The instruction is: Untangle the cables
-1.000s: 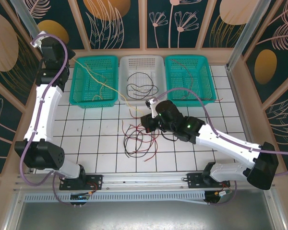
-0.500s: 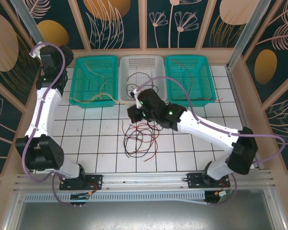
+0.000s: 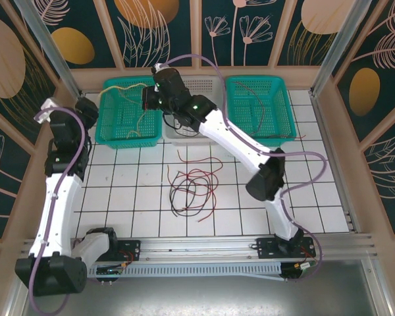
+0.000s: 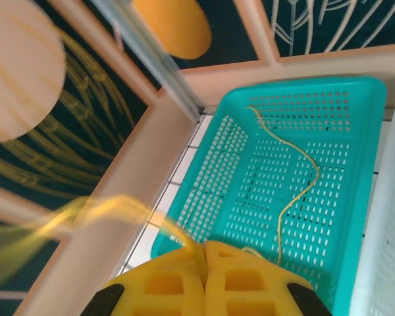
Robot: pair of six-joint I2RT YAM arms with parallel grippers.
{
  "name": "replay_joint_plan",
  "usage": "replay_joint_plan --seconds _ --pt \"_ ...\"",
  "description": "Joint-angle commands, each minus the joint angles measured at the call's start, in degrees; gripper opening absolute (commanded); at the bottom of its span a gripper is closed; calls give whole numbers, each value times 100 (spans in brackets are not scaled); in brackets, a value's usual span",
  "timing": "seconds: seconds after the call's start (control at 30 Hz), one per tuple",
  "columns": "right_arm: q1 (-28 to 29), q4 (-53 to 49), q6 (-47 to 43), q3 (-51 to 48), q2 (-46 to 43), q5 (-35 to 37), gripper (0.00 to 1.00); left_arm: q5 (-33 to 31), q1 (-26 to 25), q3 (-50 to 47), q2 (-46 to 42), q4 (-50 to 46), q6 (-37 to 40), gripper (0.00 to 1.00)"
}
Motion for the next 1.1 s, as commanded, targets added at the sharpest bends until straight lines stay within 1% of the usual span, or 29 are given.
replay_joint_plan --seconds 0.0,0.03,0.07,0.1,0.17,0.23,0.27,0.33,0.4,0.43,0.5,0.57,0.67,0.8,0.87,0.9,0.93,0.97,1.0,1.03,1.07 --pt "-240 -244 823 132 442 119 0 445 1 -591 -269 -276 -14 80" --pt "-330 25 988 -126 439 -30 0 343 1 -707 -379 -318 86 84" --pt "-402 317 1158 -425 409 -197 0 220 1 -777 -441 -355 190 94" --pt "-453 616 1267 -676 364 -365 0 167 -4 -780 -433 -391 281 99" --pt "-508 1033 1362 -997 336 -471 0 427 1 -671 -300 -412 501 99" --pt "-526 1056 1354 -908 432 -466 0 687 1 -549 -205 -401 443 99" --pt "-533 970 1353 -778 510 -472 0 718 0 -489 -171 -373 370 99" --pt "-534 772 1340 -569 624 -470 0 570 -3 -298 -56 -417 260 99" --pt "-534 633 1338 -567 635 -471 0 380 5 211 169 -601 132 99" --pt "-534 588 1332 -629 611 -459 0 321 4 502 317 -703 47 99" --pt "-531 613 1326 -875 507 -443 0 399 4 1021 558 -745 -167 99" --pt "-517 657 1346 -1159 367 -425 0 586 9 1470 754 -590 -443 98" --pt "-482 486 1378 -1336 260 -300 0 714 9 2088 1030 -440 -868 98" --pt "-447 492 1403 -1618 87 -257 0 984 10 2571 1198 36 -1470 99" --pt "-447 590 1470 -1772 -6 -313 0 1346 16 2529 1201 541 -2063 99" --pt "-447 595 1487 -1787 -20 -326 0 1744 67 2389 1194 949 -2444 99" --pt "-447 578 1493 -1783 -29 -332 0 2432 172 2063 1196 1954 -3082 99" --pt "-447 513 1492 -1780 -33 -303 0 3042 272 1599 1247 3344 -3893 96" --pt "-462 401 1519 -1772 -42 -211 0 3341 351 1290 1339 4531 -4554 91" --pt "-492 295 1566 -1832 -94 -97 0 3450 464 1104 1466 5417 -5165 87" --pt "-550 272 1630 -2011 -211 -44 0 3476 634 1080 1567 5646 -5496 83"
